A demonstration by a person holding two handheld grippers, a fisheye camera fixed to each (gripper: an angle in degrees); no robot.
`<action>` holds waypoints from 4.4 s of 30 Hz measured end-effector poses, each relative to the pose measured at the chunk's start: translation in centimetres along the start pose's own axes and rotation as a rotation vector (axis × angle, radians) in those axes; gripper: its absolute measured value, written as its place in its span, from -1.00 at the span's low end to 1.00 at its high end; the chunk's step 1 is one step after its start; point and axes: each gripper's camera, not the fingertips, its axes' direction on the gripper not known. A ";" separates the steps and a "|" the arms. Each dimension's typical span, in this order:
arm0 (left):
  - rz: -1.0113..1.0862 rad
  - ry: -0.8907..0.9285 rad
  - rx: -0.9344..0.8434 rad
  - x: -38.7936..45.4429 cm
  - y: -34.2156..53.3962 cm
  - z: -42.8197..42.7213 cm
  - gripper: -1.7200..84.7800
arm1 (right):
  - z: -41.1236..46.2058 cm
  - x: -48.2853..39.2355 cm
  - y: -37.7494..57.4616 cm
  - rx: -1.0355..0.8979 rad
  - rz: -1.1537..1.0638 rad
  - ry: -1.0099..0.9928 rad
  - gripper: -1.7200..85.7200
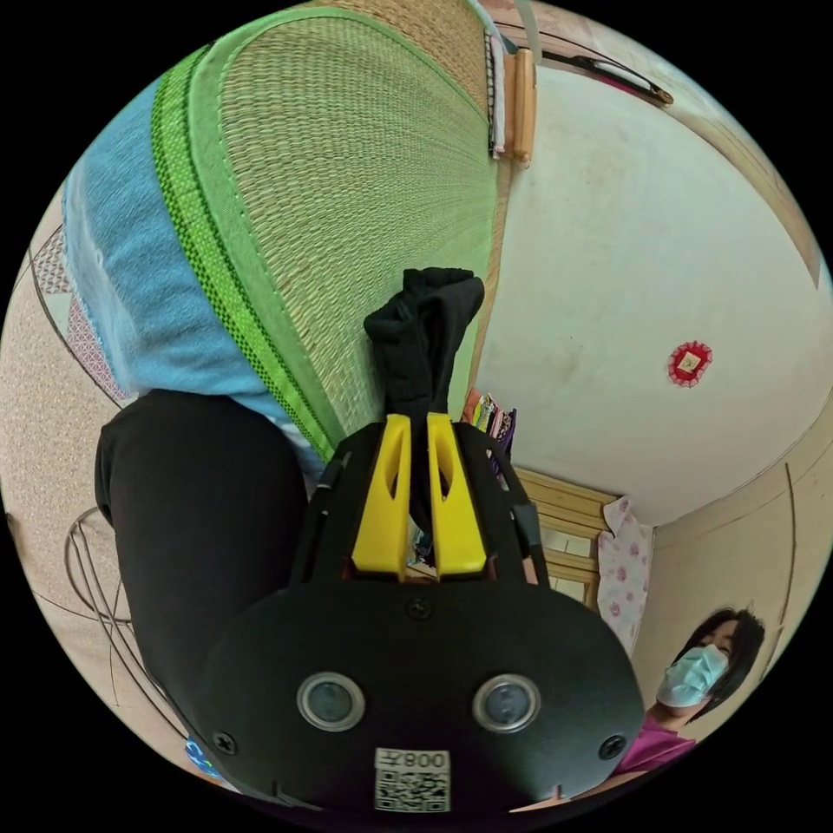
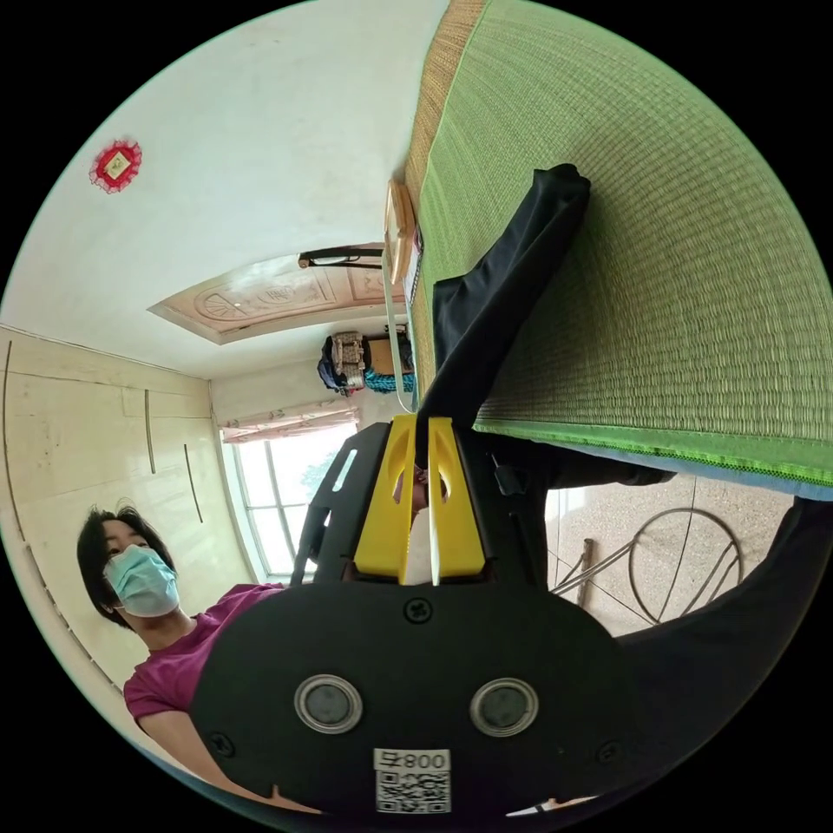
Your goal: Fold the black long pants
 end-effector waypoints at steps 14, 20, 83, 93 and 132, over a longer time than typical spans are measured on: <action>0.141 0.037 -0.019 10.3 1.9 15.1 -0.89 | -9.0 -4.0 3.9 0.068 -0.082 -0.086 -0.92; 0.193 0.030 -0.049 16.0 1.3 25.7 -0.89 | -14.1 -6.7 4.2 0.131 -0.135 -0.124 -0.92; 1.192 -0.325 -0.809 55.0 36.6 162.5 -0.96 | -52.8 -28.5 13.6 0.949 -0.370 0.888 -0.96; 1.121 -0.300 -0.804 55.4 39.2 164.1 -0.96 | -48.2 -31.5 11.4 0.989 -0.410 1.043 -0.96; 1.487 -0.850 -1.102 37.7 57.7 146.9 -0.96 | -77.0 -37.5 -12.1 1.057 -0.166 1.401 -0.74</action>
